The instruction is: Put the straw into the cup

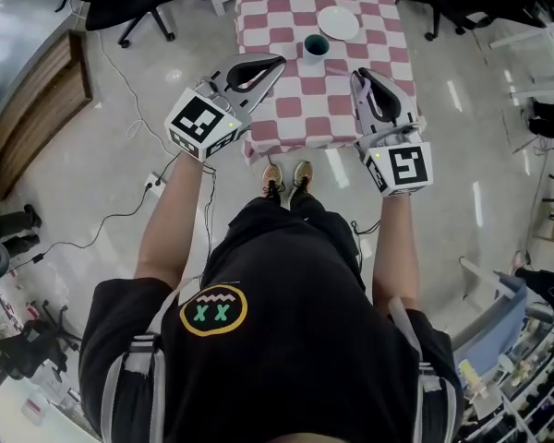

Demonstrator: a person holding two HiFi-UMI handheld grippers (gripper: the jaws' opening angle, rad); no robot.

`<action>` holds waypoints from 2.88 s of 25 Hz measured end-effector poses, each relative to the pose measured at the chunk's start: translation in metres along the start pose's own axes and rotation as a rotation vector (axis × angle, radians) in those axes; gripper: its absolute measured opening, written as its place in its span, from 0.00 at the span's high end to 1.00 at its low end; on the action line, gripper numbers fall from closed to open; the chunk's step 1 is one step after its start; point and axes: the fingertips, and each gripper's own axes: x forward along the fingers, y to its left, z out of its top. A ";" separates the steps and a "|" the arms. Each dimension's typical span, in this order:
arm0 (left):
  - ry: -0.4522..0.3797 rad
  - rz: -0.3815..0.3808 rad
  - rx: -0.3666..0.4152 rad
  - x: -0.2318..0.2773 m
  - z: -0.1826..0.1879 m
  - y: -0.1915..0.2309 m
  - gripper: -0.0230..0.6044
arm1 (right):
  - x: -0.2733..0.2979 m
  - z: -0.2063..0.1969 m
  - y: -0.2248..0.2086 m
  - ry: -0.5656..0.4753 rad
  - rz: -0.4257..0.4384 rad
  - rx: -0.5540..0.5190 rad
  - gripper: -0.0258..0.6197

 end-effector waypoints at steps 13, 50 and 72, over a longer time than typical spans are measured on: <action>0.013 0.051 0.022 0.045 0.007 0.025 0.94 | 0.032 -0.004 -0.041 -0.025 0.066 0.001 0.88; 0.039 0.078 -0.014 0.100 -0.023 0.062 0.94 | 0.138 -0.114 -0.077 0.101 0.075 -0.001 0.88; 0.084 0.083 -0.029 0.105 -0.038 0.067 0.94 | 0.173 -0.230 -0.075 0.228 0.064 0.096 0.88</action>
